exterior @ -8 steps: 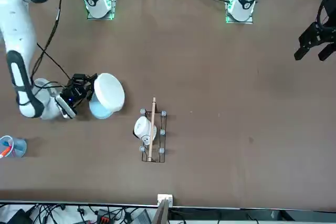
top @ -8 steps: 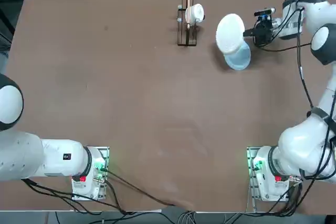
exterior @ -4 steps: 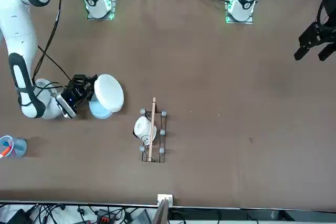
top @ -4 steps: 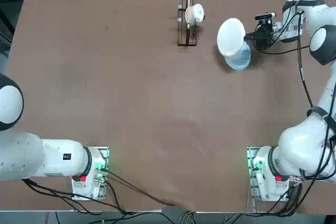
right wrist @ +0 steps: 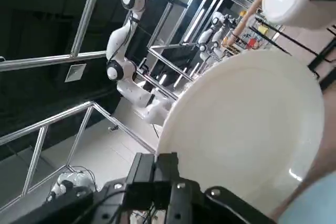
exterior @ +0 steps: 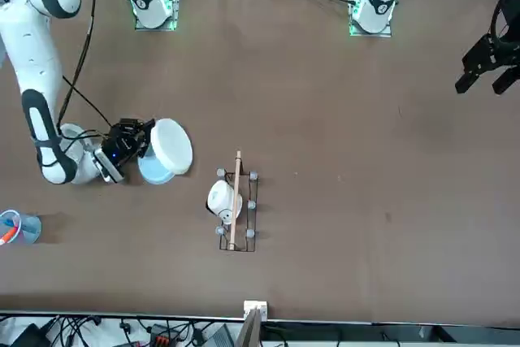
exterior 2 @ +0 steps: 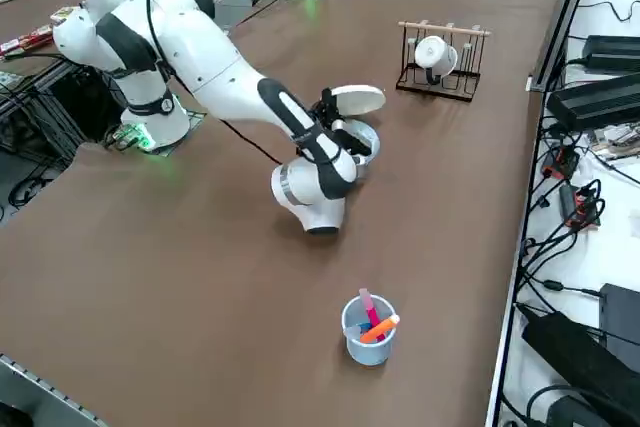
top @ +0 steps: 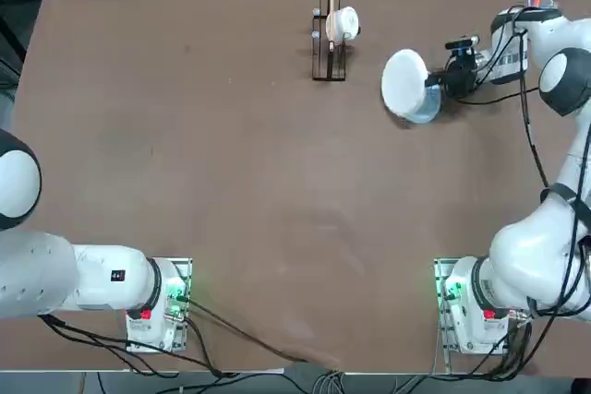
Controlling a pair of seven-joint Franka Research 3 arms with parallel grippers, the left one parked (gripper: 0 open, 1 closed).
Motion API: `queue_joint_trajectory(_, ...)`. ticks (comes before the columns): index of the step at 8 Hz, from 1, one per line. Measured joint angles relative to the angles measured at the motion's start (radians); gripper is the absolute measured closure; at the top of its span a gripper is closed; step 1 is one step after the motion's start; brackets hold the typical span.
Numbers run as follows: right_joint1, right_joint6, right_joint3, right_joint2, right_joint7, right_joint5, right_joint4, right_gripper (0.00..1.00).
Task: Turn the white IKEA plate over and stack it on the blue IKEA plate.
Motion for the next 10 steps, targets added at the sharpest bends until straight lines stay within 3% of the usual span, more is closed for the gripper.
queue_joint_trajectory(7,-0.013,0.000,-0.029,-0.001,-0.002,-0.031,0.059,0.92)
queue_joint_trajectory(10,-0.013,0.001,-0.041,-0.001,-0.002,-0.054,0.092,0.83)
